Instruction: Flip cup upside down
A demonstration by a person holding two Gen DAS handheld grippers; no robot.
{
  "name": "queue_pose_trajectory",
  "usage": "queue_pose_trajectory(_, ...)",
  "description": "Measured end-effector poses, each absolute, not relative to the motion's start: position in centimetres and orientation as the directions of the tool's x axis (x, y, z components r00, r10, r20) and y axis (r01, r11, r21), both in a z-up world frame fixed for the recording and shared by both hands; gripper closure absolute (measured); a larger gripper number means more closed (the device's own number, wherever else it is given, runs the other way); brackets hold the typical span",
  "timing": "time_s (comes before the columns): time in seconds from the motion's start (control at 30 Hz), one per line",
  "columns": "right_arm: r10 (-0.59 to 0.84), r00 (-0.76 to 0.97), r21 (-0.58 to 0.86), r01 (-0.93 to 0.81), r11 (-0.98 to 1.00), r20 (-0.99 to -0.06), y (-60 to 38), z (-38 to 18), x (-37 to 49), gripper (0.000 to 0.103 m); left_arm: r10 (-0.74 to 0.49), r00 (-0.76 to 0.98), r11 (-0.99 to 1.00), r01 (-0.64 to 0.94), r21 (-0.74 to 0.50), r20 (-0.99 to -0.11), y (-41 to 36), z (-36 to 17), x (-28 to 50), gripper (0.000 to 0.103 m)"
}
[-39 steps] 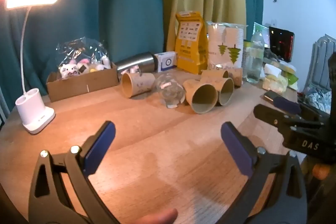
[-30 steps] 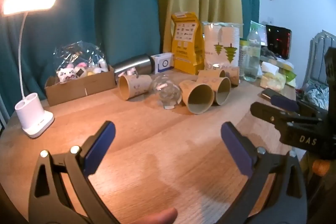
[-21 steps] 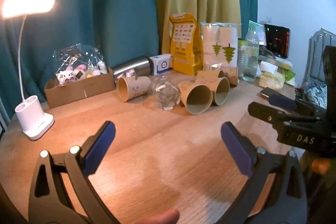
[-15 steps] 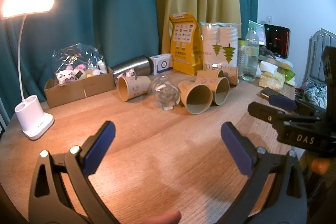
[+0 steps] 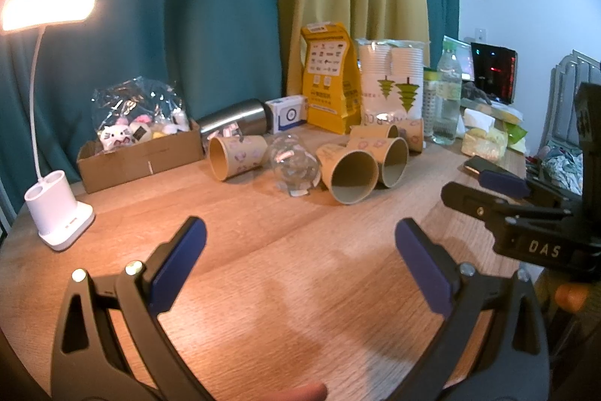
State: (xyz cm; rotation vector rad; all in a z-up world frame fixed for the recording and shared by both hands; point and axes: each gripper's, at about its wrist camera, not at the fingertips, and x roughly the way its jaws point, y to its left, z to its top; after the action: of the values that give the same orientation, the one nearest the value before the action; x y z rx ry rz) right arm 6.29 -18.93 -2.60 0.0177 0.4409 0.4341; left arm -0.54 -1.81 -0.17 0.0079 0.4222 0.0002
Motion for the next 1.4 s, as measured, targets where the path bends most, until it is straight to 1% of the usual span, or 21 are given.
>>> queue_pose_trajectory(0.23,0.411,0.814,0.11,-0.403,0.909,-0.41,-18.92,-2.59,6.3,0.023,-0.004,0.906,1.0,0.003,-0.004,-0.424,-1.92,-0.63,-0.5,0.001)
queue_pose_trajectory(1.4,0.412,0.813,0.114,-0.403,0.908,-0.411,-19.16,-2.79,6.38,0.023,-0.007,0.904,1.0,0.005,-0.007,-0.427,-1.74,-0.32,-0.58,0.001)
